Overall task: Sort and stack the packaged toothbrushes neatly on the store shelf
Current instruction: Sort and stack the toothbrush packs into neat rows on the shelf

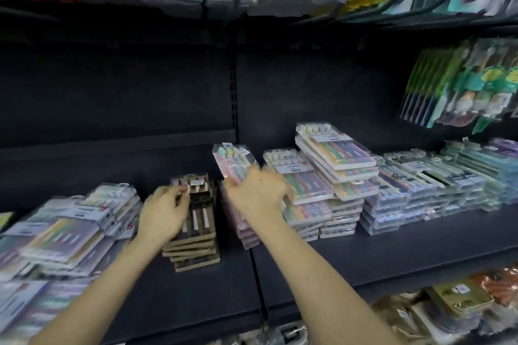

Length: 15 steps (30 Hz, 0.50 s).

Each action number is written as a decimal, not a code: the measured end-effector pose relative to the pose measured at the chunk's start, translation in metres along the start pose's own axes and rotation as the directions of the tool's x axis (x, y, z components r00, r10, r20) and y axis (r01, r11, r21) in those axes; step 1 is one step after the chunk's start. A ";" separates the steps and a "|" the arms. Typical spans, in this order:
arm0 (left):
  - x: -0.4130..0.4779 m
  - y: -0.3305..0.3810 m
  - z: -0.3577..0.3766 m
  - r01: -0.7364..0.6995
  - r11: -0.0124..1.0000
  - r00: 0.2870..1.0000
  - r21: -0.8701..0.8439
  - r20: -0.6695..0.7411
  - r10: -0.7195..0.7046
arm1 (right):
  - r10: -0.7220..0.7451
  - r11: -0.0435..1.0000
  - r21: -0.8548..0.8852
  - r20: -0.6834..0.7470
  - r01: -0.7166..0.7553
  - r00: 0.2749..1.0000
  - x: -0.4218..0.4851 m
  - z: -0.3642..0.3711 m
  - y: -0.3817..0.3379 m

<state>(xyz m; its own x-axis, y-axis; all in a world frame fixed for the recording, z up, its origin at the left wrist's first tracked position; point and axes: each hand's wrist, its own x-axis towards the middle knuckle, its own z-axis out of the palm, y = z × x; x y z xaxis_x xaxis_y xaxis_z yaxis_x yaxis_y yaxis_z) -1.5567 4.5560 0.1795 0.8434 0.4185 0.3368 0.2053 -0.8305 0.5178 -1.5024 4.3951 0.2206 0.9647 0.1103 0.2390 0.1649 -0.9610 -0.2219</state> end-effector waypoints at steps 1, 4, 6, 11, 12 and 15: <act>-0.001 -0.006 0.003 0.033 0.999 0.998 0.024 0.048 -0.034 | -0.010 0.999 -0.049 0.004 0.010 1.000 0.004 0.005 -0.006; -0.005 -0.020 0.013 0.107 0.994 0.982 0.003 0.154 -0.107 | -0.031 0.985 -0.169 0.016 0.034 0.999 0.015 0.019 -0.017; -0.005 -0.026 0.020 0.156 0.984 0.967 -0.091 0.218 -0.133 | -0.025 0.965 -0.259 0.030 0.032 0.999 0.021 0.028 -0.021; -0.004 -0.025 0.026 0.211 0.956 0.954 -0.205 0.258 -0.155 | -0.043 0.905 -0.418 0.105 0.084 0.993 0.029 0.043 -0.022; -0.004 -0.024 0.025 0.206 0.955 0.954 -0.211 0.260 -0.149 | -0.036 0.912 -0.404 0.109 0.077 0.993 0.029 0.044 -0.020; -0.006 -0.026 0.012 0.168 0.952 0.968 -0.257 0.225 -0.110 | -0.028 0.949 -0.313 0.067 0.048 0.997 0.024 0.038 -0.020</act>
<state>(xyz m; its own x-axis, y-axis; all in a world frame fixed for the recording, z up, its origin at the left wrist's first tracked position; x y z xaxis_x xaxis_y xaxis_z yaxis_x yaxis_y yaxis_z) -1.5613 4.5706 0.1542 0.9057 0.4136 0.0924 0.2090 -0.6256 0.7516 -1.4745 4.4264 0.1948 0.9712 0.1543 0.1814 0.1385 -0.9856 0.0969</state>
